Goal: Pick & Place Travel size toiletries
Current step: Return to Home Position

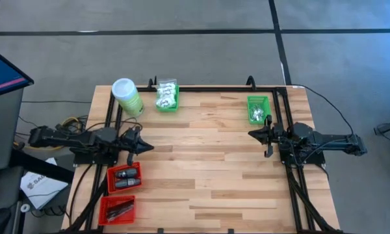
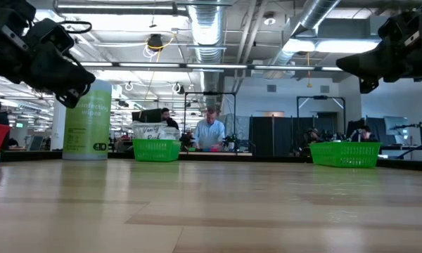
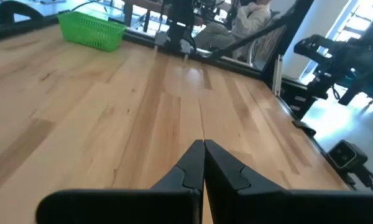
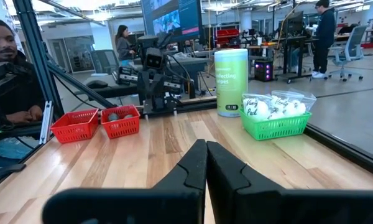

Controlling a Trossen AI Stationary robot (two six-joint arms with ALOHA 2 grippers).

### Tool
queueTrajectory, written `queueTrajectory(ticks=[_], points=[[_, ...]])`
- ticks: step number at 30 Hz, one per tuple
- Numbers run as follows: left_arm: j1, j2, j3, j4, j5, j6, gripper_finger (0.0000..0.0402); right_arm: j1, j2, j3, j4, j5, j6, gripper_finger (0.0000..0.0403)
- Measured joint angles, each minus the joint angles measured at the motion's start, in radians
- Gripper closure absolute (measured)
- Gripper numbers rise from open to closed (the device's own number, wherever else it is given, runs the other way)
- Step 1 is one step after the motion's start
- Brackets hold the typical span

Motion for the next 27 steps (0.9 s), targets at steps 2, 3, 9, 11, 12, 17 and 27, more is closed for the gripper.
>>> queueTrajectory(ticks=[2,3,9,11,12,17,27], points=[[0.000,0.015,0.000,0.000,0.003,0.001,0.0401,0.000,0.000,0.000,0.000,0.000,0.000,0.0403],[0.000,0.029,0.000,0.000,0.008,0.001,0.0401,0.000,0.000,0.000,0.000,0.000,0.000,0.0403],[-0.031,0.212,0.000,0.000,0.023,-0.010,0.0401,0.000,0.000,0.000,0.000,0.000,0.000,0.0403],[-0.042,0.298,0.000,-0.001,0.023,-0.031,0.0401,0.000,0.000,0.000,0.000,0.000,0.000,0.0403],[-0.047,0.337,0.000,-0.001,0.023,-0.036,0.0401,0.000,0.000,0.000,0.000,0.000,0.000,0.0403],[-0.063,0.397,0.000,0.006,0.023,-0.020,0.0401,0.000,0.000,0.000,0.000,0.000,0.000,0.0403],[-0.010,0.001,-0.001,0.008,-0.074,0.055,0.0401,0.000,0.000,0.000,0.000,0.000,0.000,0.0403]])
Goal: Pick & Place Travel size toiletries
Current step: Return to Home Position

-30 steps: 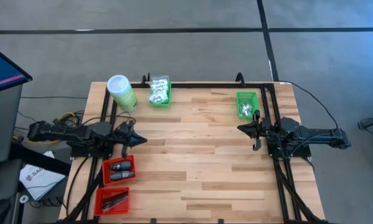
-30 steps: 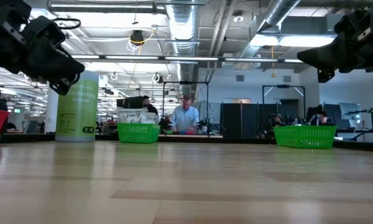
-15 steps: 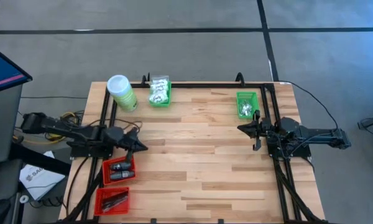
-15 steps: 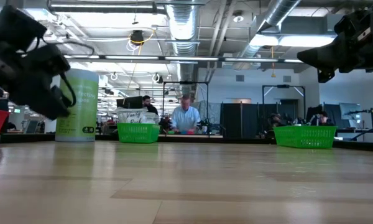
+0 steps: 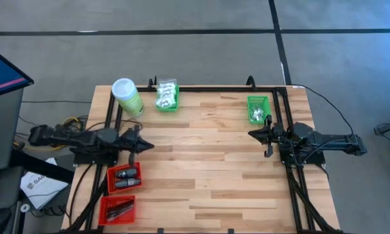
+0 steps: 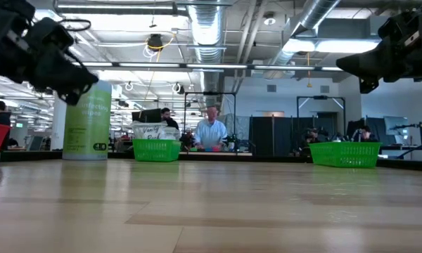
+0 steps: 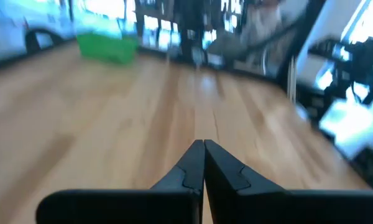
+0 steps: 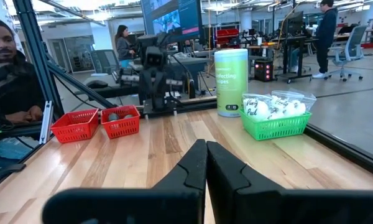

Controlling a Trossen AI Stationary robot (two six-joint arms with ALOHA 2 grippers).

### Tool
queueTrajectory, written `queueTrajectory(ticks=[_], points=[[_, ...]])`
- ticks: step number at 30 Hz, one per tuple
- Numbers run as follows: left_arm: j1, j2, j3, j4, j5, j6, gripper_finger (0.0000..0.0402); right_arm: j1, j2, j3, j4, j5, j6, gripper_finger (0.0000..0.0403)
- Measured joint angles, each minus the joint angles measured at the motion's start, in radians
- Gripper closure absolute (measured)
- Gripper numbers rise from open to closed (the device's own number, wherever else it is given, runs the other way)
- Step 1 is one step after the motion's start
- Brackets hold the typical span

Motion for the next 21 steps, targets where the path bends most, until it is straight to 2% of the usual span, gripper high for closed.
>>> queueTrajectory(ticks=[7,13,21], points=[[0.085,-0.210,0.001,0.004,-0.001,0.040,0.0401,0.000,0.000,0.000,0.000,0.000,0.000,0.0403],[0.121,-0.210,0.000,0.017,-0.010,0.054,0.0401,0.000,0.000,0.000,-0.004,-0.001,0.000,0.0403],[0.111,-0.207,0.000,-0.003,0.025,0.017,0.0401,0.000,0.001,0.000,-0.005,-0.001,0.000,0.0403]])
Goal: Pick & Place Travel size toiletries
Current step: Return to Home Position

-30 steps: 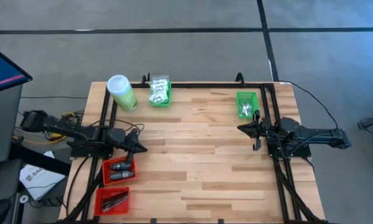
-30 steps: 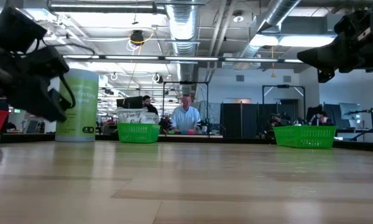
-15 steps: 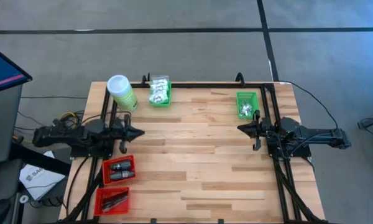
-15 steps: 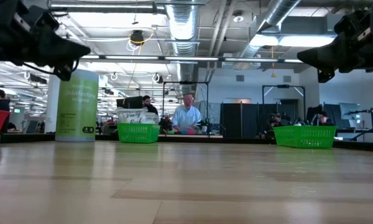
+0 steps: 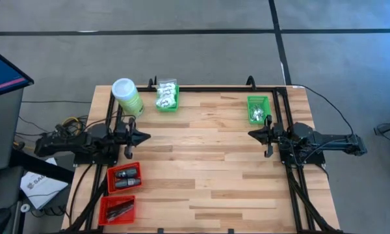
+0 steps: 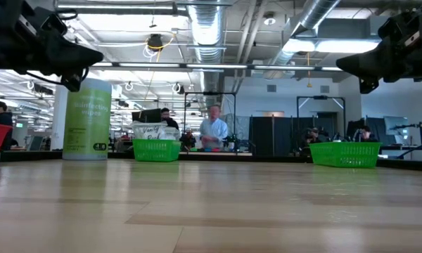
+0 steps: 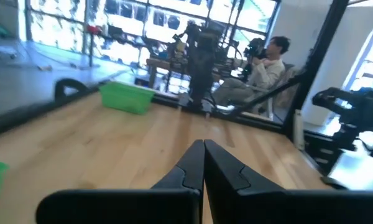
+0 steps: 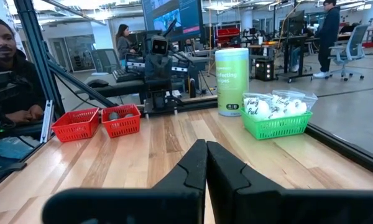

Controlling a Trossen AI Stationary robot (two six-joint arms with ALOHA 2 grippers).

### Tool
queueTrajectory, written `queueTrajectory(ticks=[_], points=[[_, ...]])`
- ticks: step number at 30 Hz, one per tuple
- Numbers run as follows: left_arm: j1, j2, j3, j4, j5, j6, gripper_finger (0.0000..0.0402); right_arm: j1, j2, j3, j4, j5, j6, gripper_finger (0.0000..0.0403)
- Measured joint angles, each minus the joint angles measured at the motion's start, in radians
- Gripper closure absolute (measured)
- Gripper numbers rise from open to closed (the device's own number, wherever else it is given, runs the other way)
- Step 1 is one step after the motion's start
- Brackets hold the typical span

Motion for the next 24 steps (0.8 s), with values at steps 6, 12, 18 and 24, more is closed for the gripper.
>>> queueTrajectory(ticks=[6,12,18,24], points=[[-0.078,0.062,0.000,-0.001,-0.014,-0.054,0.0401,0.000,0.000,0.000,0.000,0.000,0.000,0.0403],[-0.126,0.038,0.000,0.006,-0.028,0.020,0.0401,0.000,0.000,0.000,-0.001,0.000,0.000,0.0403],[-0.131,-0.003,0.000,0.009,-0.071,0.047,0.0401,0.000,0.000,0.000,-0.001,0.001,0.000,0.0403],[-0.131,0.005,0.000,0.013,-0.071,0.023,0.0401,0.000,0.000,0.001,-0.002,0.001,0.000,0.0403]])
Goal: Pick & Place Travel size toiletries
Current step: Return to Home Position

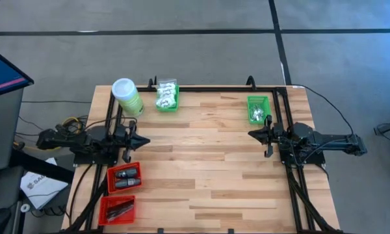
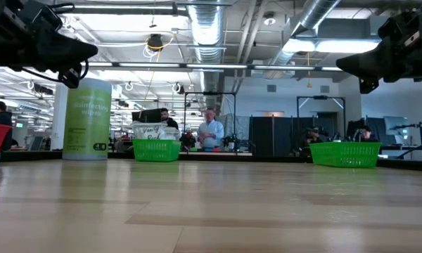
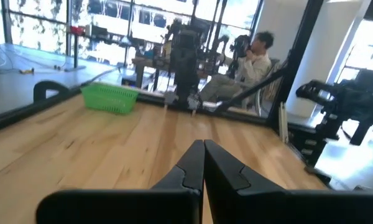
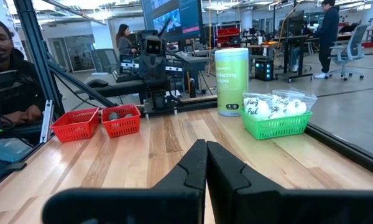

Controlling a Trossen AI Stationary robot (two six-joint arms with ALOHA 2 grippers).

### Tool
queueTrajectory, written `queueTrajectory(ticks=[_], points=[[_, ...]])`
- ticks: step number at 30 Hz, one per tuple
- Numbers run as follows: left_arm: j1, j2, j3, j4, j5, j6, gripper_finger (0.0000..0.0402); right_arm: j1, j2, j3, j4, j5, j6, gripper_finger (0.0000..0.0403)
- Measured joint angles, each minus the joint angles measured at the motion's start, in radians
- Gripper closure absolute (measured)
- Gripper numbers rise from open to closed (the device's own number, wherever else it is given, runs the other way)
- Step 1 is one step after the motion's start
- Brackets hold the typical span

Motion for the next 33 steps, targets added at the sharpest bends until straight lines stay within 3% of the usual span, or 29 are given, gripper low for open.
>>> queueTrajectory(ticks=[33], points=[[0.002,0.194,0.000,0.019,0.000,0.002,0.0398,0.000,0.000,0.000,0.000,0.000,0.000,0.0403]])
